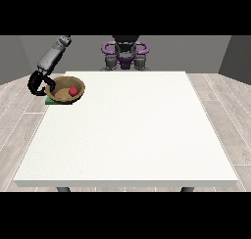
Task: Pick the cup and pour the ball into the bowl, then pick the bowl and place it on the pad
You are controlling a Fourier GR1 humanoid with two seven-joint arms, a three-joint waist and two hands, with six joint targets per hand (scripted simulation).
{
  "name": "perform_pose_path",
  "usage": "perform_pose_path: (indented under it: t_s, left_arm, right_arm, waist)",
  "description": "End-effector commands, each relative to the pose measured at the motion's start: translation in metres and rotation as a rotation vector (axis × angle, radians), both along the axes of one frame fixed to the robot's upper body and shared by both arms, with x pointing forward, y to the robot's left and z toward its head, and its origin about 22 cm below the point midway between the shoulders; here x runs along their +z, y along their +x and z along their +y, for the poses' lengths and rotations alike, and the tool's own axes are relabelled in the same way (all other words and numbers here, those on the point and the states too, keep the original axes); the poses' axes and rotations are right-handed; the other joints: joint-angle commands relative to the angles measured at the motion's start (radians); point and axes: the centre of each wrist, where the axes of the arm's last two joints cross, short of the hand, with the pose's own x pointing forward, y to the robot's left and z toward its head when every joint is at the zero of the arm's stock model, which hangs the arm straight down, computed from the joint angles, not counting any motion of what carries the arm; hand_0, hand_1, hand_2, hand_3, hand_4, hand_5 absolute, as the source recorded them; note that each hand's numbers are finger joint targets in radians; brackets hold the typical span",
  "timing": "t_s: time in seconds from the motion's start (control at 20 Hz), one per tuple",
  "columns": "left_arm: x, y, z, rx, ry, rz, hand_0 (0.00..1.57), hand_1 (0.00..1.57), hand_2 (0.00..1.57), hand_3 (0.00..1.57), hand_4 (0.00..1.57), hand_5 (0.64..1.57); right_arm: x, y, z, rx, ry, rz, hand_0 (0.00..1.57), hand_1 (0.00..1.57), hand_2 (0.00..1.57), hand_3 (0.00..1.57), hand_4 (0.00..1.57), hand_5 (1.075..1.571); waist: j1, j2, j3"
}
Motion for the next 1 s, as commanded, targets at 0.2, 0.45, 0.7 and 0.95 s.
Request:
perform_pose_path:
  t_s: [0.2,0.45,0.7,0.95]
  left_arm:
    - [0.018,-0.014,-0.010,0.007,-0.022,-0.010,0.00,0.00,0.00,0.00,0.00,1.531]
    - [-0.008,-0.002,-0.007,-0.021,-0.025,0.055,0.00,0.00,0.00,0.00,0.00,1.532]
    - [-0.050,0.018,-0.001,-0.020,-0.015,0.128,0.00,0.00,0.00,0.00,0.00,1.532]
    - [-0.022,0.005,-0.001,0.000,-0.026,0.049,0.00,0.00,0.00,0.00,0.00,1.523]
  right_arm:
    - [-0.001,-0.014,-0.033,0.017,-0.019,-0.012,1.57,1.57,1.57,0.59,1.27,1.563]
    - [0.020,-0.015,-0.044,-0.007,-0.018,0.029,1.57,1.57,1.57,0.88,1.24,1.568]
    - [0.002,0.010,0.001,0.030,-0.031,0.116,1.57,1.57,1.57,1.32,1.24,1.571]
    - [-0.021,0.010,0.006,0.038,0.071,0.091,1.57,1.57,1.57,1.28,1.16,1.570]
  waist:
    - [-0.022,0.008,0.0004]
    - [0.005,-0.069,-0.0013]
    - [0.007,-0.121,-0.0027]
    - [-0.006,-0.066,-0.0012]
